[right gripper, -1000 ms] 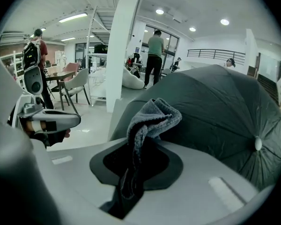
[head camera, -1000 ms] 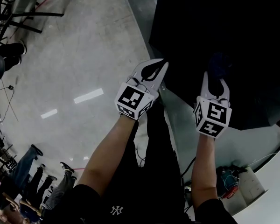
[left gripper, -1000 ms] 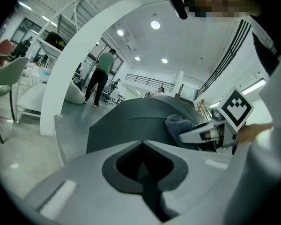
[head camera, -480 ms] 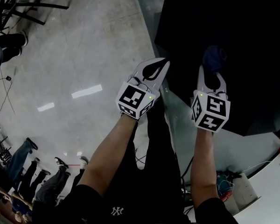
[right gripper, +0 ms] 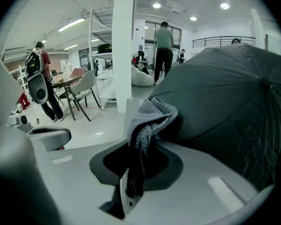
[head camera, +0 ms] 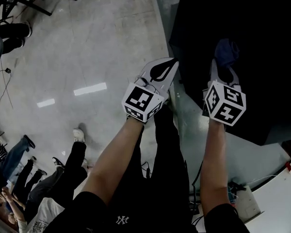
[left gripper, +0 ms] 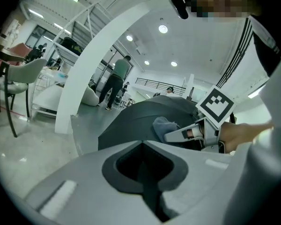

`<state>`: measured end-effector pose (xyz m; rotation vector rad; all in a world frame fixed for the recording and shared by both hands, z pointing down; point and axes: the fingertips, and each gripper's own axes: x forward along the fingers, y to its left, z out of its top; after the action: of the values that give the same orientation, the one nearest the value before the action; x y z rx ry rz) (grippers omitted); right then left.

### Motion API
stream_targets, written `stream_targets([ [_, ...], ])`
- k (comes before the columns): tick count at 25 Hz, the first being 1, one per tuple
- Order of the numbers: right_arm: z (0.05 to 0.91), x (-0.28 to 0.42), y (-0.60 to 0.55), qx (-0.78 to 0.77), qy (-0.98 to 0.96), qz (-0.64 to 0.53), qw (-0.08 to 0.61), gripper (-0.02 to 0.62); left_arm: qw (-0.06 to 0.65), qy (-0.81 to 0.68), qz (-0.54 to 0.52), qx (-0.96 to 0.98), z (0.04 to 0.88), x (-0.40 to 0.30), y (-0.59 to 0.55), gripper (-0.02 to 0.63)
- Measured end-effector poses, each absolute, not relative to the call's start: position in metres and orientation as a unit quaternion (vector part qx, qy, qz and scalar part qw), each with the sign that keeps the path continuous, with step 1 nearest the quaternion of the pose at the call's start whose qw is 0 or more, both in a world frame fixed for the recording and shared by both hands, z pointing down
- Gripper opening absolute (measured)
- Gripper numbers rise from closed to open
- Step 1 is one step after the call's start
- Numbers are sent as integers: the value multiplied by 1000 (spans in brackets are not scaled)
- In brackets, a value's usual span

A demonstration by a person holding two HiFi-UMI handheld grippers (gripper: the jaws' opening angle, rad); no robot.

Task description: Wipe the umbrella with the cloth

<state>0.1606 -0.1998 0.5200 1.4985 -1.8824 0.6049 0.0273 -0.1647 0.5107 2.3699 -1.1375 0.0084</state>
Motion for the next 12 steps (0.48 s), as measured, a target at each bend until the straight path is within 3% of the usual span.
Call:
stream_targets([
  [12, 611, 97, -215, 533, -740, 245, 330, 81, 243, -426, -3, 872, 567, 6, -178, 0],
])
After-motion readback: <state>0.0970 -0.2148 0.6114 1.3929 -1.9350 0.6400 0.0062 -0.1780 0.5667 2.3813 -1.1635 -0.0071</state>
